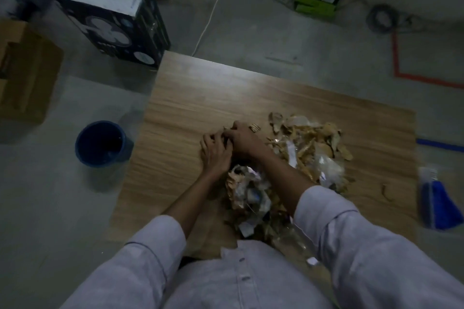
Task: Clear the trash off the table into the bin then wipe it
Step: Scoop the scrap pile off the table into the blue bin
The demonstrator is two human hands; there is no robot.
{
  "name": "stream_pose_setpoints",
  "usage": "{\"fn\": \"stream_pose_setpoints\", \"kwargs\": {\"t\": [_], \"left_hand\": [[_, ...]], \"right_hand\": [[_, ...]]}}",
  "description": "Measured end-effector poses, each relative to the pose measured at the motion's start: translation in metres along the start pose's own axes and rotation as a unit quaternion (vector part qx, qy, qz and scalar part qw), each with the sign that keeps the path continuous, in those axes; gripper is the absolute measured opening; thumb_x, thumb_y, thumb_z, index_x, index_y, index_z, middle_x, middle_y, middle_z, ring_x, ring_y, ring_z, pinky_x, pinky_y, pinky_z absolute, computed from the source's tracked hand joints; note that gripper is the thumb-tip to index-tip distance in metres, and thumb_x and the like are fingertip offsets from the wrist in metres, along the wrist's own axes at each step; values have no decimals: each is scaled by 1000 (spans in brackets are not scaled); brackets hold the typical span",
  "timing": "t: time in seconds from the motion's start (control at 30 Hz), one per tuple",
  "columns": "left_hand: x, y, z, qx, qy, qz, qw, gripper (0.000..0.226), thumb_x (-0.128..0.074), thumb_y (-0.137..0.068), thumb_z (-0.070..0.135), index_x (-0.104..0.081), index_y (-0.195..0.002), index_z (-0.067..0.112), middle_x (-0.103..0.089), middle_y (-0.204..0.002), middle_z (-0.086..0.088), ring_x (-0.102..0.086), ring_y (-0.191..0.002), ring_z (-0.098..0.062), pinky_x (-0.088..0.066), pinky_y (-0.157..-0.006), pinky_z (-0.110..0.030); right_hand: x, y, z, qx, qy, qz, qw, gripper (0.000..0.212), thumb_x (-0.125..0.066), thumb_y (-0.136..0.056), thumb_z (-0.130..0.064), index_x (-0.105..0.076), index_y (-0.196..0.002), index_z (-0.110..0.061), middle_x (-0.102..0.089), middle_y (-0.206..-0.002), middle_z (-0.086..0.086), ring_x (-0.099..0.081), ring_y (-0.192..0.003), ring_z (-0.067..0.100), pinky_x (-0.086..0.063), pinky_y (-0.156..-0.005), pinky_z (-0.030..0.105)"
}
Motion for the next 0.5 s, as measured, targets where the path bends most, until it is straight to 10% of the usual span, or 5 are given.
{"fn": "stream_pose_setpoints", "kwargs": {"t": [0.37,0.5], "left_hand": [[-13,64,36,38,238,-144,960,83,-42,-74,96,-71,-114,29,-73,-118,-8,-68,-113,-29,-50,-102,-58],[12,89,101,-103,6,-63,993,86,-18,-87,72,-57,-139,16,-53,-145,-15,-42,-138,-34,-28,-119,-47]], "right_hand": [[32,97,16,-12,-23,29,999,38,-64,-94,-28,-66,-128,-10,-65,-124,23,-57,-117,39,-44,-94,40],[64,149,21,38,-128,224,965,42,-68,-83,-10,-71,-125,-6,-60,-136,22,-49,-131,40,-33,-112,37]]}}
Point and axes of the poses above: each hand's wrist, its own y-axis away from the middle knuckle, its own x-axis out of the back of the hand, z = x × y, the point moved 6 cm from there along -y, towards the middle knuckle
